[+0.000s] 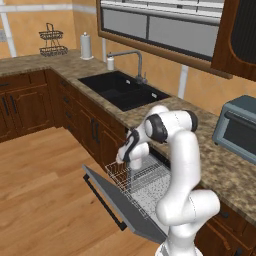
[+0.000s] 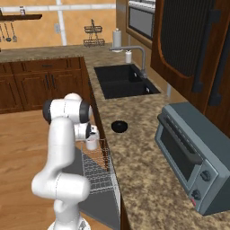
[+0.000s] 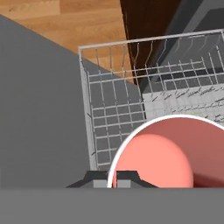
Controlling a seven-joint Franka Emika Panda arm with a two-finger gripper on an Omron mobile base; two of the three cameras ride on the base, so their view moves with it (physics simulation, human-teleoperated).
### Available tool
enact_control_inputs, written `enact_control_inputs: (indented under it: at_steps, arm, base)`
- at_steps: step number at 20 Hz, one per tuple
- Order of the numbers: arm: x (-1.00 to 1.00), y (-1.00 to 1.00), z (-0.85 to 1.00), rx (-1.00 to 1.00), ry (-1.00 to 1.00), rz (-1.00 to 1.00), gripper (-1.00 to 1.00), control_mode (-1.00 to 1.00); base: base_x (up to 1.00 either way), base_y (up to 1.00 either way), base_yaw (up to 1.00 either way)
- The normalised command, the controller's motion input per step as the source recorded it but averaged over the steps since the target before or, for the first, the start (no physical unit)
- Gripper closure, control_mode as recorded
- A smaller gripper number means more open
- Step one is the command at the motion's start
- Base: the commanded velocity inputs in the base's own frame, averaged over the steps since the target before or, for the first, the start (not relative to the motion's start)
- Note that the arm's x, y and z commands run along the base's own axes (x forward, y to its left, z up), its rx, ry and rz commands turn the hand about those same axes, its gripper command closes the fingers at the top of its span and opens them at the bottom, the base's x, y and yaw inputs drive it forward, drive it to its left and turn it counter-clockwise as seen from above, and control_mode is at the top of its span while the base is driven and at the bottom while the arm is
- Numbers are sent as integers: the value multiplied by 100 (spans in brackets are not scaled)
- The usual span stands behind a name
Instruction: Pick up the cup and bowl from the counter, place them in the dishwasher, and close the dishwasher door.
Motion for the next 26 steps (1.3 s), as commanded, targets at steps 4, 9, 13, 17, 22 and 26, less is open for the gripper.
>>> enact_control_inputs:
  at_steps: [4,9,13,17,22,26]
  arm:
    - [44,13,-52,0,4,-3,100,-100]
    - [45,10,-50,-1,2,-2,100,-100]
    - [56,16,-39,-4,-3,-1,100,-100]
    - [41,6,-60,-3,-1,0,100,-100]
    - [30,7,-72,-4,1,0,100,-100]
    - [7,10,-78,-3,3,0,100,-100]
  base:
    - [0,0,0]
    - [0,0,0]
    - [0,0,0]
    - [0,0,0]
    - [0,0,0]
    - [0,0,0]
